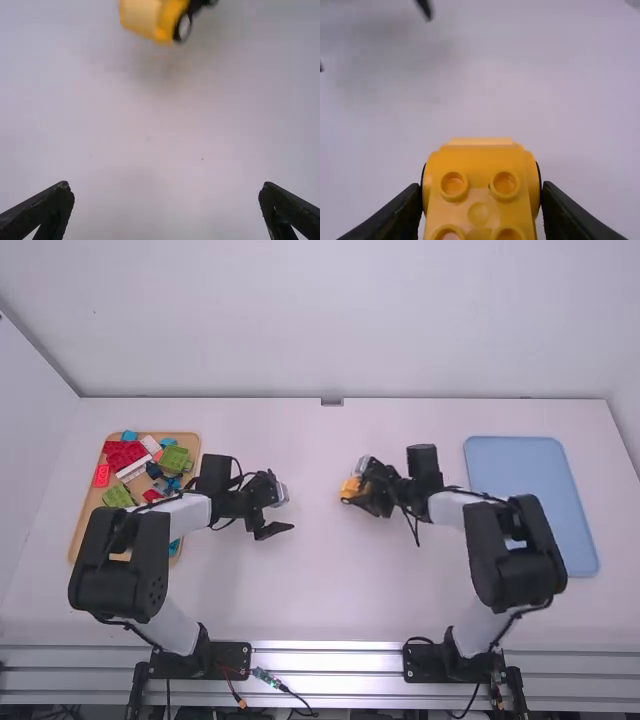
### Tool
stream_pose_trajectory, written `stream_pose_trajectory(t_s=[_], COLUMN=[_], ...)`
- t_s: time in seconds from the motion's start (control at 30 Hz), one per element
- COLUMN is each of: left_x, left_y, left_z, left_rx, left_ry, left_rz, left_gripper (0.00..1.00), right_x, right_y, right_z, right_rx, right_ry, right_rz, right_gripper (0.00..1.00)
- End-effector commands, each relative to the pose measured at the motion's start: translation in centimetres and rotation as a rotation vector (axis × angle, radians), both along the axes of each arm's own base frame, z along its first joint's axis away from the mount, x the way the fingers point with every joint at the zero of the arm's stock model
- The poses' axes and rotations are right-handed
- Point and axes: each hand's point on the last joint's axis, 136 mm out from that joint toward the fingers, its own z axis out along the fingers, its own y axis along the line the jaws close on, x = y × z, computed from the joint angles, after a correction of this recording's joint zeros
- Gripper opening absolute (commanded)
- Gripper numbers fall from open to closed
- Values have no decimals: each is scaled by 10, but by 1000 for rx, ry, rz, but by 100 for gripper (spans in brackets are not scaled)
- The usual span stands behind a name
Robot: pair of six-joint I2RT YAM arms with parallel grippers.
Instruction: Assemble lego blocks to make yellow taxi
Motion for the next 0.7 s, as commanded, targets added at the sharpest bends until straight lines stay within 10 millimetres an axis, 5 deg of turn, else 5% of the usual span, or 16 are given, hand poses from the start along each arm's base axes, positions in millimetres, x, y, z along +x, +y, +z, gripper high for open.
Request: stream_pose_trajectory(t_s=[0.0,0.3,0.4,0.67], left_x=[-7,-5,-4,-3], left_y=[-4,-4,-4,-4], left_z=[6,6,7,7], left_rx=[-28,-27,-27,-27], left_ry=[2,-7,-13,-19], left_rz=[-17,-16,-15,-16], left_gripper=[99,99,99,99], right_x=[21,52,51,33], right_y=[-36,-171,-227,-317], right_z=[18,32,32,32], right_rx=[-62,-99,-86,-90], right_ry=[-65,-46,-25,-14], right_rz=[-127,-526,-679,-902], right_gripper=[41,38,38,38])
